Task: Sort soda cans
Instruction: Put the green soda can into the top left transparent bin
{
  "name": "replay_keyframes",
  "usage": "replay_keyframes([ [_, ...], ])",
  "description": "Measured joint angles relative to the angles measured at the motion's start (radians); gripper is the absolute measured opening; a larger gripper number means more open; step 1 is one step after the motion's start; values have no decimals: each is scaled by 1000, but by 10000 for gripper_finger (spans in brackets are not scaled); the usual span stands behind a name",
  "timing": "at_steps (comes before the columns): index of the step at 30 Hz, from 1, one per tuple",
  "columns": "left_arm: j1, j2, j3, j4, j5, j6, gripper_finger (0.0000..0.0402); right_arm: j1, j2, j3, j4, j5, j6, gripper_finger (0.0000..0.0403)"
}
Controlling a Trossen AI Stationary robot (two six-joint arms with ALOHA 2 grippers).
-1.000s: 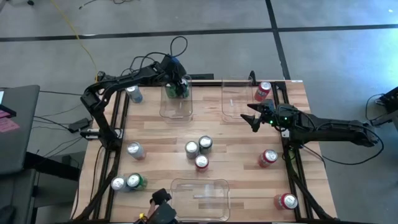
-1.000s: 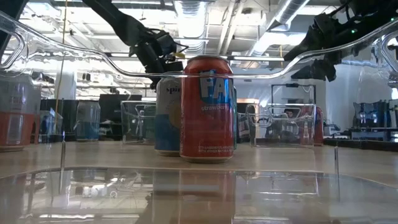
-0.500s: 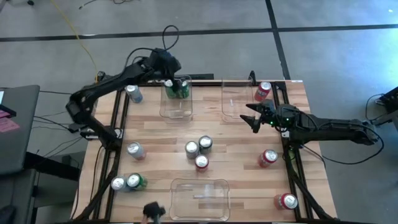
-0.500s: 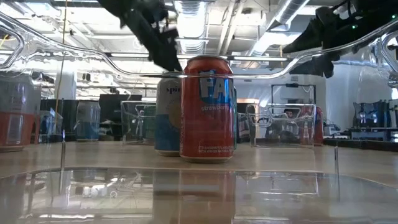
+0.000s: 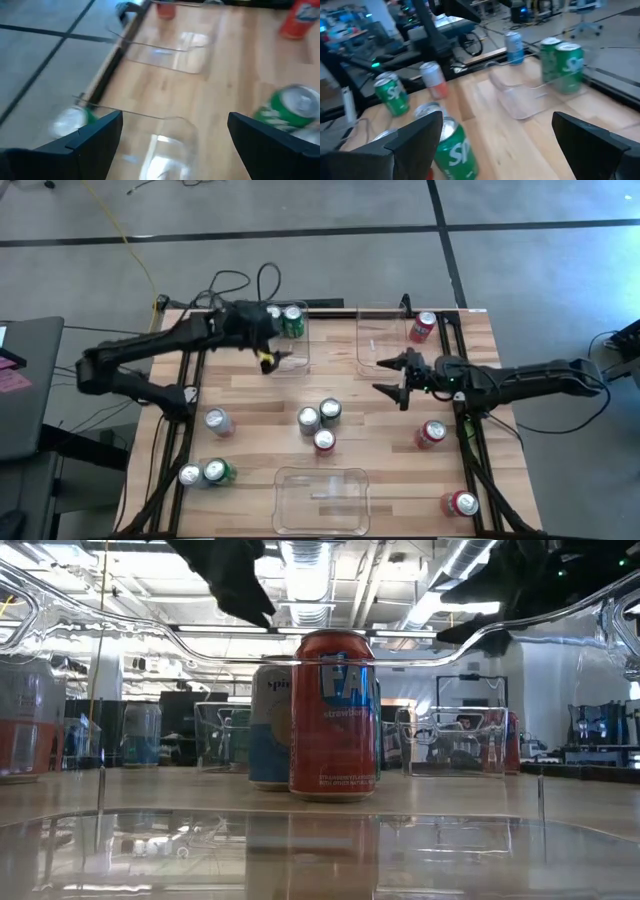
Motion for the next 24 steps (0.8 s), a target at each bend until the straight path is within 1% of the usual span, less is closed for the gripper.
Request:
replay_keyframes([
  [5,-100,-79,-176,187,-6,-76,357,5,113,3,103,-74,0,395],
  [8,-141,-100,-263,297,-7,-108,357,5,187,37,98,-86,1,395],
  [11,-162,-90,-320,402,-11,-111,357,5,258,78,89,-86,9,395],
  [14,-168,-45,-331,467,-4,-132,357,5,314,114,90,-86,9,395],
  [16,-173,-12,-331,473,22,-140,357,17,351,134,93,-89,-4,395],
  [20,-192,34,-331,476,42,-134,357,48,432,161,89,-153,-55,395],
  [24,-212,69,-331,530,39,-101,357,65,494,189,89,-159,-67,395],
])
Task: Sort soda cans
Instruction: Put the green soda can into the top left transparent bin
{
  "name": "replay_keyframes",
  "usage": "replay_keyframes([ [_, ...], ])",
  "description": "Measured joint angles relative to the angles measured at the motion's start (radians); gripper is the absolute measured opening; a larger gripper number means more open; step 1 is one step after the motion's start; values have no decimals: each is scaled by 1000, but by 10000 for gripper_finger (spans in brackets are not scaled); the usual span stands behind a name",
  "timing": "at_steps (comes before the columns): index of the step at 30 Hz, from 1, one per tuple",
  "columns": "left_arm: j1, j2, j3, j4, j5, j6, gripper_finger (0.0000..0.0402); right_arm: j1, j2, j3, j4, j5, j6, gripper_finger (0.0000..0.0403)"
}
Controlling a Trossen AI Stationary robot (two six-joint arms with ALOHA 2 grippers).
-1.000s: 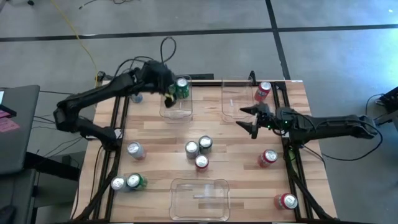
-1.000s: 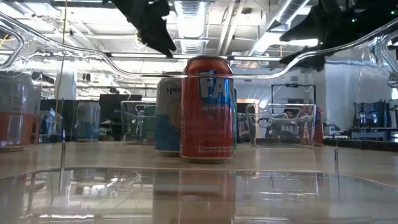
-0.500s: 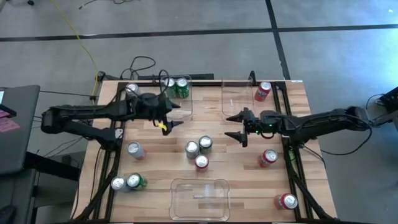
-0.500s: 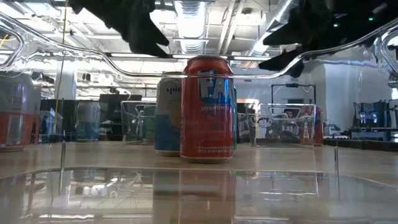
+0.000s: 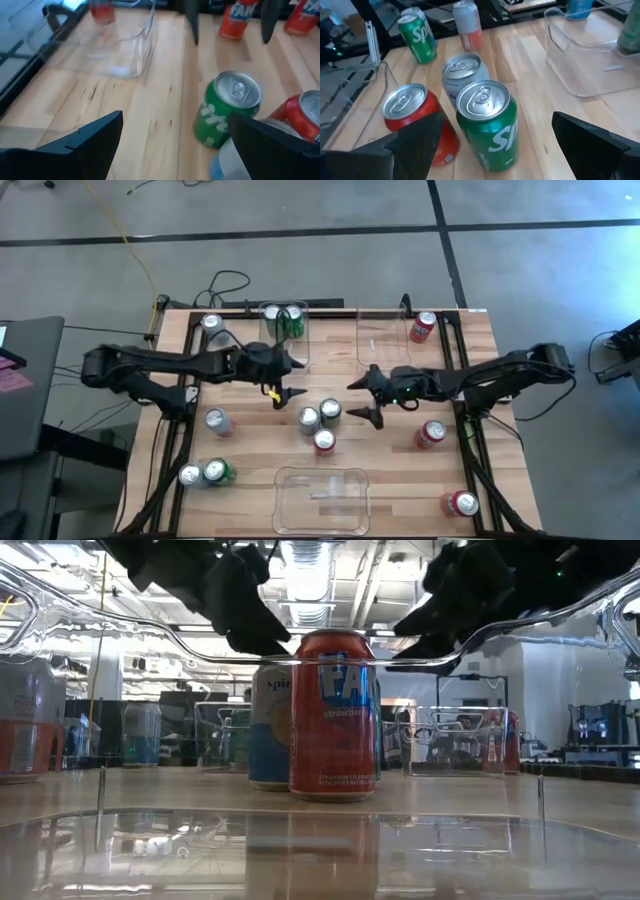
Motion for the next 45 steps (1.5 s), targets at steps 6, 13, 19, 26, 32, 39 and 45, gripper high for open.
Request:
replay_keyframes([
  [6,-25,66,1,178,44,-6,357,-1,0,15,-1,33,-2,395],
  [13,-56,169,89,138,70,-26,357,14,-21,15,-99,35,-2,395],
  [19,-83,204,139,109,71,-13,357,34,39,15,-103,36,9,382],
  [26,-86,217,158,65,70,-45,357,38,116,15,-86,36,55,353],
  [32,-93,217,158,34,70,-84,357,48,197,46,-74,36,60,317],
  [39,-114,217,158,9,67,-98,357,57,294,127,-75,36,58,289],
  [45,-116,217,158,-42,57,-103,357,38,315,152,-74,41,56,286],
])
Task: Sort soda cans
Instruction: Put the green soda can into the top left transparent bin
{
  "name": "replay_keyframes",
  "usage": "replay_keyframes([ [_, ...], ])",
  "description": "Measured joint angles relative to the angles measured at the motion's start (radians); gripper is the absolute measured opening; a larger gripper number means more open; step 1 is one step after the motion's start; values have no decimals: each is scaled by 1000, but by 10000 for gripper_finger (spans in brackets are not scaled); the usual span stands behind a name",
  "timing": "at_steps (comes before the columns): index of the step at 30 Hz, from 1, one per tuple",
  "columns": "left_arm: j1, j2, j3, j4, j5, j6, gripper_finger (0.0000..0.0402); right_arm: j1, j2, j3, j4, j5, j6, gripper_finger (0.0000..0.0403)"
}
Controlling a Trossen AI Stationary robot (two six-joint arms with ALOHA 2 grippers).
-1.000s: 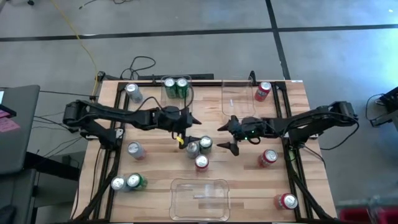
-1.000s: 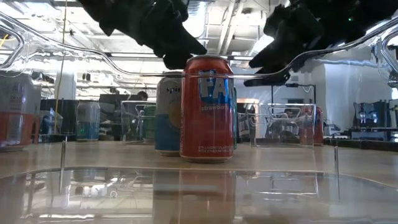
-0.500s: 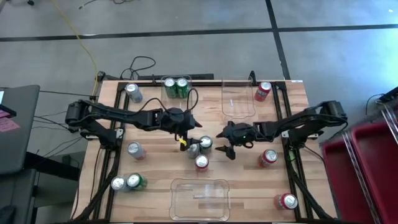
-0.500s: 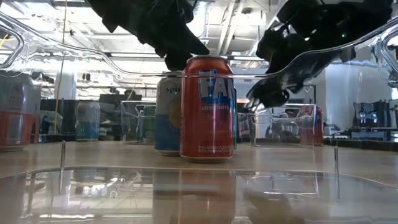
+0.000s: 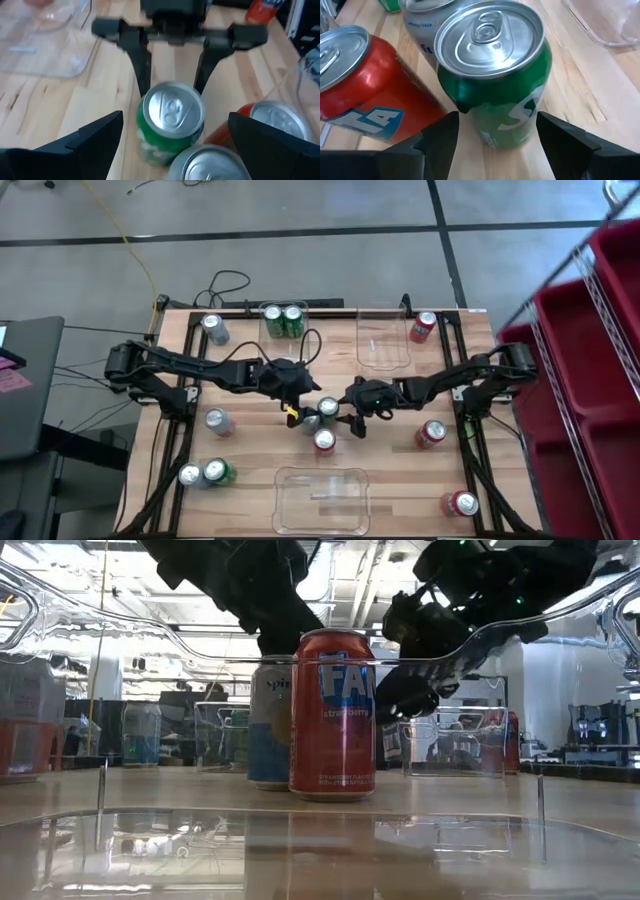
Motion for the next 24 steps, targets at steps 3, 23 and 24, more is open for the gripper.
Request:
replay_keyframes([
  [3,0,0,0,-36,-10,-4,357,-13,-1,4,4,16,-1,286],
  [23,-29,-34,-1,-204,-14,-31,357,-39,-7,4,34,18,-6,286],
  [24,-36,-34,-1,-199,-13,-31,357,-39,-11,4,30,18,-6,286],
])
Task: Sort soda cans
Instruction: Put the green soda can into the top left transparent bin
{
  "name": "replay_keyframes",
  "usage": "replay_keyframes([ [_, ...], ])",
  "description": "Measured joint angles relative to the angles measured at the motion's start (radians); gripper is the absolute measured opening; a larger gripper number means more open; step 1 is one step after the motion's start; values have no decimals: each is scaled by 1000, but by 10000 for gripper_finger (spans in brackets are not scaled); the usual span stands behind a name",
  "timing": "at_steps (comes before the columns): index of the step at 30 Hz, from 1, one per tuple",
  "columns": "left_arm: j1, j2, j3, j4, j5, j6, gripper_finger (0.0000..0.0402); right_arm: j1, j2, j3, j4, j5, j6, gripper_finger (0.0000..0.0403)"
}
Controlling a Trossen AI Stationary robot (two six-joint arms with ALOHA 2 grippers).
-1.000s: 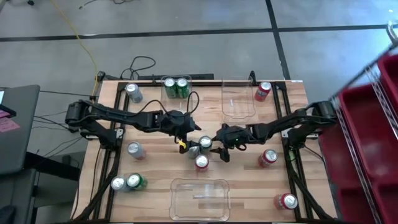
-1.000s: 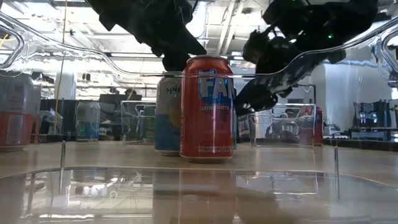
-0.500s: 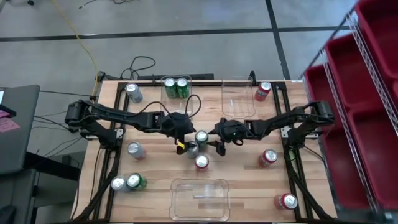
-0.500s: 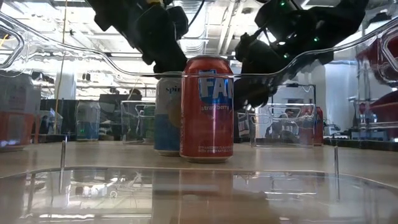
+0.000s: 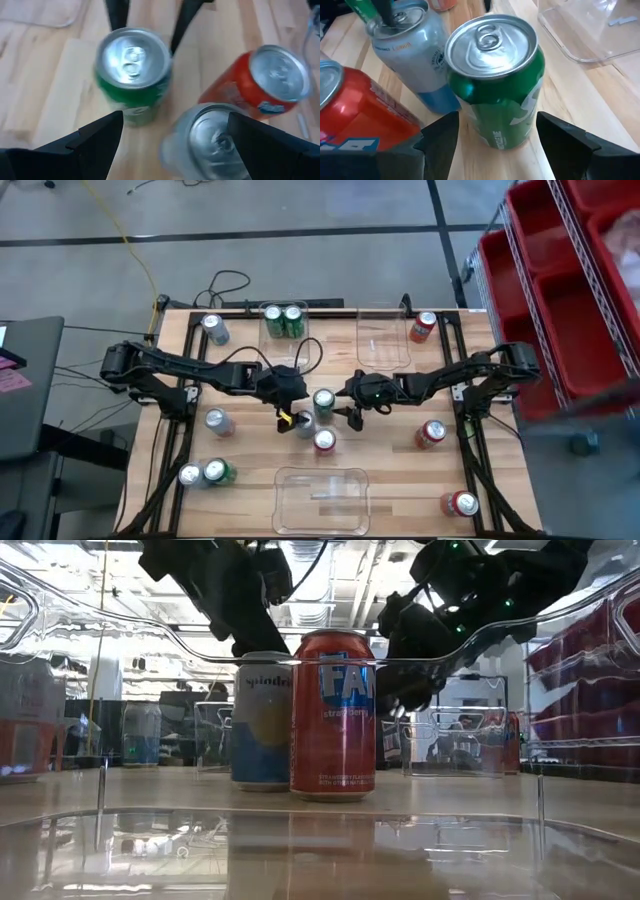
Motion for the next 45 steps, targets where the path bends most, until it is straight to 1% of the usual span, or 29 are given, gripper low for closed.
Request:
replay_keyframes([
  [5,-32,0,0,8,0,-2,357,1,-10,-1,-4,-3,-2,286],
  [12,-70,-14,0,67,-2,-10,357,23,-11,0,4,-13,-60,286],
  [14,-69,-31,0,67,-26,-11,357,27,-11,0,4,-13,-61,286],
  [18,-58,-77,0,56,-121,-10,357,23,-11,0,-13,-10,-61,286],
  [20,-42,-91,0,41,-143,-11,357,21,-11,0,-22,5,-61,286],
  [23,-10,-89,0,35,-131,-25,357,8,-11,0,-19,21,-48,286],
  [27,16,-56,0,36,-102,-23,357,-14,-11,0,-8,24,-46,286],
  [30,20,-33,0,55,-101,-7,357,-26,-10,0,31,25,-48,286],
  [35,20,-32,0,63,-101,8,357,-35,-10,0,85,24,-65,286],
  [41,20,-32,0,102,-101,37,357,-36,-10,39,84,24,-99,286],
  [45,21,-32,0,115,-130,46,357,-36,-10,51,85,25,-99,286],
])
